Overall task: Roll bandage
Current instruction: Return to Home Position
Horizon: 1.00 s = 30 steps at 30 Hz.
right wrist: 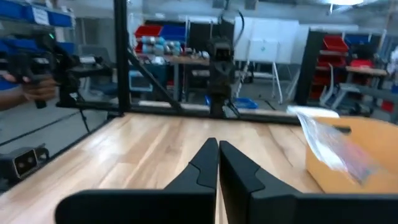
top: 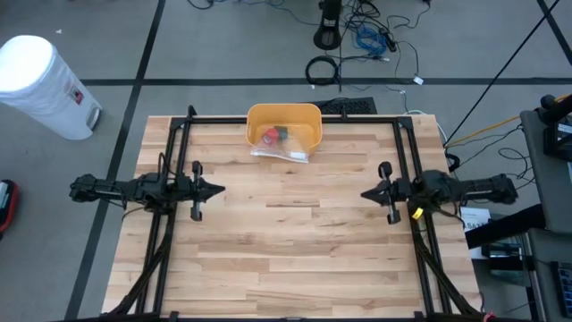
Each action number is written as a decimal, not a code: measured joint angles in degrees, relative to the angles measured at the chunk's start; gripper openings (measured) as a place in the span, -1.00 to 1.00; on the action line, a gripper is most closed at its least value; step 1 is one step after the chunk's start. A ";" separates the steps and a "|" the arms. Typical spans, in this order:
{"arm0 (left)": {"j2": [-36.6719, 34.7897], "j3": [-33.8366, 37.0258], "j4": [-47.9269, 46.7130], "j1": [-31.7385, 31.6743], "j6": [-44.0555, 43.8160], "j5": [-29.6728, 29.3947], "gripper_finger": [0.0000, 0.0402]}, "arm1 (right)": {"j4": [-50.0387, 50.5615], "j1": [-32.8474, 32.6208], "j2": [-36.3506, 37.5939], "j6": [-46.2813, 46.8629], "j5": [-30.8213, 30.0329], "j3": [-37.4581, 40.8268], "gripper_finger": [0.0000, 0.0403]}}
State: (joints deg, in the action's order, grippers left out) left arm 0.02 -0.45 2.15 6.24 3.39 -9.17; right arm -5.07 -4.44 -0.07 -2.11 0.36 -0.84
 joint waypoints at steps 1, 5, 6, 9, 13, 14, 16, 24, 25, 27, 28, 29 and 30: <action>0.01 0.00 -0.03 0.00 0.01 -0.02 -0.99 | 0.84 0.45 -0.04 0.23 0.00 0.00 -1.00; 0.01 0.00 -0.05 0.00 0.03 -0.02 -0.99 | 2.69 1.95 -0.09 1.95 -0.43 0.00 -1.00; 0.00 0.00 -0.05 0.00 0.04 -0.02 -0.99 | 2.89 2.14 -0.10 2.15 -0.44 0.00 -1.00; 0.01 0.00 -0.08 0.00 0.47 -0.02 -0.99 | 3.81 2.18 -0.13 1.83 -1.81 0.00 -1.00; 0.08 0.00 -0.11 0.00 1.06 -0.02 -0.99 | 3.07 2.20 -0.10 0.13 -5.48 0.00 -1.00; 0.08 0.00 -0.13 0.00 1.04 -0.02 -0.99 | 3.05 2.18 -0.10 -0.05 -5.82 0.00 -1.00; 0.10 0.00 -0.15 0.00 1.04 0.16 -0.99 | 3.05 2.18 -0.10 -0.06 -5.98 0.00 -1.00; 0.10 0.00 -0.22 0.00 1.30 0.46 -0.99 | 3.31 2.11 -0.10 0.13 -4.55 0.00 -1.00; 0.10 0.00 -0.22 0.00 1.30 0.48 -0.99 | 3.33 2.11 -0.10 0.13 -4.55 0.00 -1.00; 0.10 0.00 -0.22 0.00 1.25 0.52 -0.99 | 3.34 2.11 -0.10 0.13 -4.55 0.00 -1.00; 0.10 0.00 -0.22 0.00 0.69 0.56 -0.99 | 3.34 2.11 -0.10 0.13 -4.53 0.00 -1.00; 0.10 0.00 -0.24 0.00 0.18 0.59 -0.99 | 3.35 2.11 -0.10 0.13 -4.55 0.00 -1.00; 0.12 0.00 -0.25 0.00 0.10 0.62 -0.99 | 3.35 2.11 -0.10 0.13 -4.55 0.00 -1.00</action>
State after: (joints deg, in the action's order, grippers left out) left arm 0.14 -0.45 1.91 6.24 3.49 -8.55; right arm -1.72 -2.33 -0.16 -1.98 -4.19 -0.84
